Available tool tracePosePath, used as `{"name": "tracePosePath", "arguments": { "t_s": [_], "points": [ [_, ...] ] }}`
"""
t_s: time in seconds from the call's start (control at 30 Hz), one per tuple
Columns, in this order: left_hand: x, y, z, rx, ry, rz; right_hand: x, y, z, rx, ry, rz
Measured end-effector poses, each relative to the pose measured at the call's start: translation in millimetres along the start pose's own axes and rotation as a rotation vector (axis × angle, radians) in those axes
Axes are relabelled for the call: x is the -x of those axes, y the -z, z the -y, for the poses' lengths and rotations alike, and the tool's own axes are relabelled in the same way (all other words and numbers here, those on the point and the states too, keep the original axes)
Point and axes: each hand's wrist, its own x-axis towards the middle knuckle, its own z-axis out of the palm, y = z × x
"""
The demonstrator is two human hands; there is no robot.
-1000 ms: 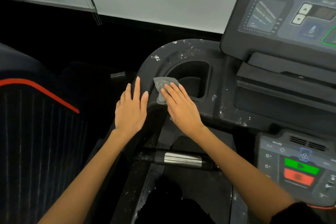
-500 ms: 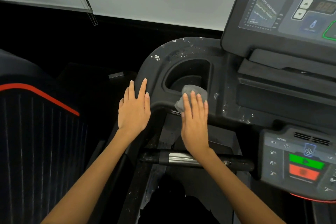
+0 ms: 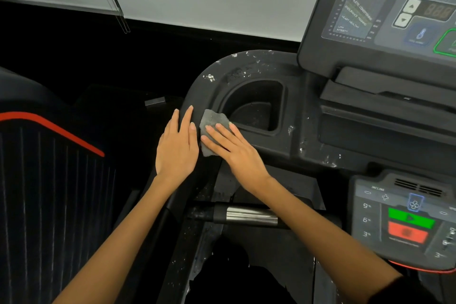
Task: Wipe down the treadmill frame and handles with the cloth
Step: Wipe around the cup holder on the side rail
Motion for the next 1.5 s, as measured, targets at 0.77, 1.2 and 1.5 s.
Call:
{"name": "tracePosePath", "arguments": {
  "t_s": [0.77,1.2,1.5],
  "points": [
    [1.4,-2.0,-1.0,-0.032,-0.009,-0.016,48.3,15.2,-23.2,0.075,-0.181,-0.048],
    [1.5,-1.6,-0.4,-0.035,0.012,-0.002,-15.8,-6.2,-18.1,-0.113,-0.025,-0.025],
    [3.2,-1.4,2.2,-0.001,0.002,-0.016,28.4,6.4,-27.9,-0.137,-0.225,-0.118]
  ]
}}
